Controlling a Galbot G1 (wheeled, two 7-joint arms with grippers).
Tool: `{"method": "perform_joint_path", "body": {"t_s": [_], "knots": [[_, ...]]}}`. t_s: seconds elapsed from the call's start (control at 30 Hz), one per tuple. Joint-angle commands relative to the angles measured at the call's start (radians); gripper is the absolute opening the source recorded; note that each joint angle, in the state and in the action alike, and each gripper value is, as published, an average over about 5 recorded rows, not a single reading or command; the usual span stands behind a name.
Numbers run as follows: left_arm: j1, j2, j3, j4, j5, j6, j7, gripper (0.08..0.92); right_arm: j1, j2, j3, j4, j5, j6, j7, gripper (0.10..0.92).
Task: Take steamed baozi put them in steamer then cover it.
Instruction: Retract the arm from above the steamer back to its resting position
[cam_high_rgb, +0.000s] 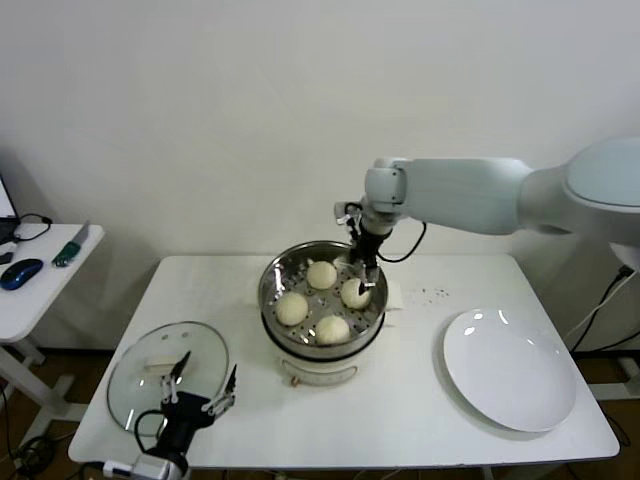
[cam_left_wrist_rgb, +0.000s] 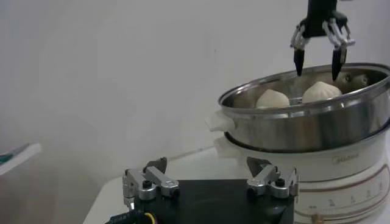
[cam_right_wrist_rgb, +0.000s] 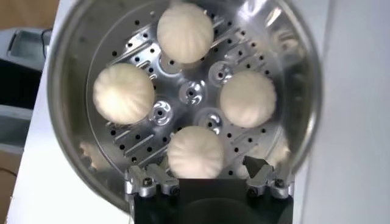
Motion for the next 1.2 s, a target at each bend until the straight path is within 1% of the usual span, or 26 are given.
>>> {"method": "perform_joint_path", "body": {"t_s": [0.03, 0.2, 0.4, 0.53, 0.73, 0.83, 0.93, 1.07, 1.2], "knots": [[-0.008, -0.002, -0.003, 0.001, 0.024, 0.004, -0.007, 0.823, 0.048, -0.238, 0.153, 0.117, 0.009, 0.092, 0.155, 0.823], [-0.033, -0.013, -0.002, -0.001, 0.035, 0.02, -0.026, 0.823, -0.031, -0.4, 0.248, 0.237, 0.008, 0.195, 0.441, 0.823], [-0.063, -0.027, 0.012, -0.001, 0.064, 0.038, -0.057, 0.823, -0.28, -0.634, 0.469, 0.4, -0.016, 0.267, 0.641, 0.823], [-0.075, -0.024, 0.014, -0.001, 0.087, 0.041, -0.07, 0.823, -0.514, -0.744, 0.724, 0.46, -0.052, 0.298, 0.716, 0.823], [-0.081, -0.008, 0.005, -0.012, 0.108, 0.041, -0.086, 0.823, -0.966, -0.856, 1.175, 0.544, -0.136, 0.344, 0.756, 0.823], [-0.069, 0.003, -0.003, -0.023, 0.11, 0.043, -0.09, 0.823, -1.138, -0.871, 1.321, 0.57, -0.188, 0.376, 0.77, 0.823], [-0.059, 0.01, -0.01, -0.029, 0.132, 0.039, -0.091, 0.823, -1.325, -0.849, 1.514, 0.589, -0.222, 0.381, 0.791, 0.823], [-0.053, 0.013, -0.018, -0.029, 0.215, 0.04, -0.094, 0.823, -1.594, -0.76, 1.796, 0.61, -0.27, 0.354, 0.803, 0.823], [-0.057, 0.018, -0.031, -0.021, 0.375, 0.047, -0.096, 0.823, -1.804, -0.634, 2.015, 0.641, -0.327, 0.285, 0.815, 0.823]]}}
